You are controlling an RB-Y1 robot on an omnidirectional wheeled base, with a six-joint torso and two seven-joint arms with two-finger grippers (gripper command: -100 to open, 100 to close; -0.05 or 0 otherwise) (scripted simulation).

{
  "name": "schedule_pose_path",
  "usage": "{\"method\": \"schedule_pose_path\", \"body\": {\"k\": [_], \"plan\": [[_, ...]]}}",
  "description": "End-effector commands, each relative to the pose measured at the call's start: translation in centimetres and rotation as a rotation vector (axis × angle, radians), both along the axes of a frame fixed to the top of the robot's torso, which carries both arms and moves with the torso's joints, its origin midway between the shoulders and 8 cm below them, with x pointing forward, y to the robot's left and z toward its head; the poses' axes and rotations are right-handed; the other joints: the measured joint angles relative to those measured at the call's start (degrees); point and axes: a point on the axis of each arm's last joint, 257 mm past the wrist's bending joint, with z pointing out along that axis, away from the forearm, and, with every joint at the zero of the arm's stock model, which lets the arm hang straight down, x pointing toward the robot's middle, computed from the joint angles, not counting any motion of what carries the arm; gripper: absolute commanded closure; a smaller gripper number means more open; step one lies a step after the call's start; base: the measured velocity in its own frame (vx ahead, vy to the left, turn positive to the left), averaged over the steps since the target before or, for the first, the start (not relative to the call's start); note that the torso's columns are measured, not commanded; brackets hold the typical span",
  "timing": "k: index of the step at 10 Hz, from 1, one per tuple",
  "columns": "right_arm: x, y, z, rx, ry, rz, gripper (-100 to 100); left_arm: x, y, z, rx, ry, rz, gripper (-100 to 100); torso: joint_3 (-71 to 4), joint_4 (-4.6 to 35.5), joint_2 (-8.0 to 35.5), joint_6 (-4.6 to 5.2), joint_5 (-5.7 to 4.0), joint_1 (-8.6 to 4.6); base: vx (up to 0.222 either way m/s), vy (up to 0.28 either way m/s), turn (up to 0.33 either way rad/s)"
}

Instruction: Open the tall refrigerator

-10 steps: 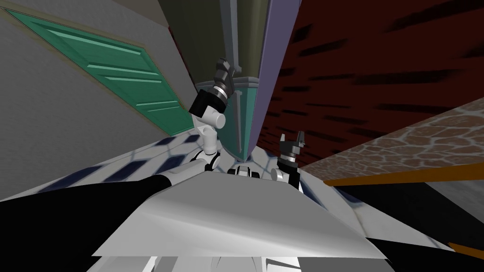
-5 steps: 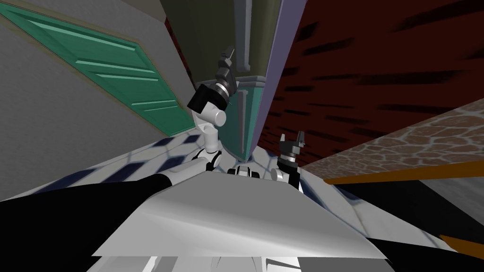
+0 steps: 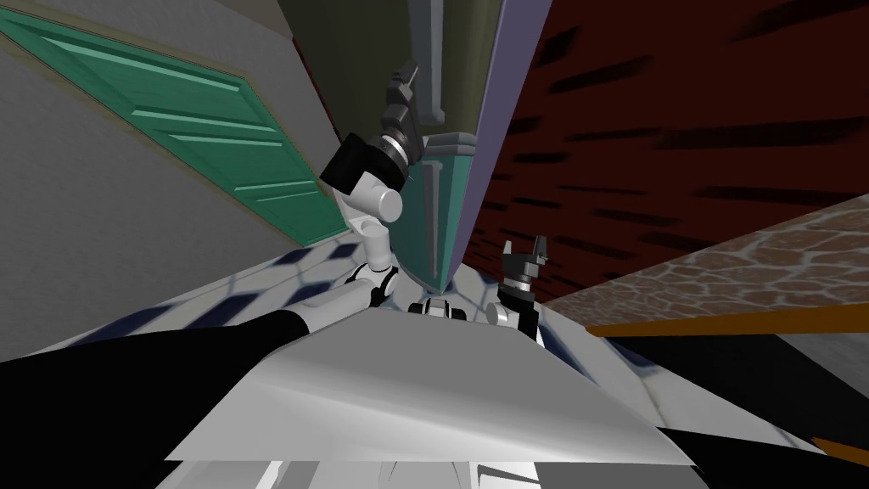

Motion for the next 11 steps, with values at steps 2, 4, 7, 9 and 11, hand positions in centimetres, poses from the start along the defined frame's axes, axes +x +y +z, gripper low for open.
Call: {"method": "schedule_pose_path", "body": {"k": [2, 4, 7, 9, 11], "plan": [[0.0, 0.0, 0.0, 0.000, 0.000, 0.000, 0, 0.8, -0.1, -1.7, 0.003, 0.000, 0.004, 100, -0.05, -0.12, -0.08, 0.07, -0.04, -0.06, -0.105, 0.031, -0.014], [0.0, 0.0, 0.0, 0.000, 0.000, 0.000, 0, 0.8, -2.3, -0.5, 0.016, -0.027, -0.023, 100, -0.09, 0.04, -0.17, 0.01, -0.09, -0.20, -0.048, 0.071, 0.104], [0.0, 0.0, 0.0, 0.000, 0.000, 0.000, 0, 0.7, -2.7, -0.6, -0.024, -0.006, -0.065, 100, -0.06, 0.32, 0.06, -0.18, 0.17, 0.28, -0.037, 0.100, 0.004], [0.0, 0.0, 0.0, 0.000, 0.000, 0.000, 0, 0.4, -5.4, 0.3, -0.011, -0.030, -0.106, 100, -0.08, 0.44, 0.11, -0.21, 0.15, 0.41, -0.053, 0.131, 0.155], [0.0, 0.0, 0.0, 0.000, 0.000, 0.000, 0, 0.4, -5.4, 0.3, -0.045, -0.014, -0.134, 100, -0.09, 0.56, 0.15, -0.28, 0.28, 0.45, -0.016, 0.059, -0.028]]}}
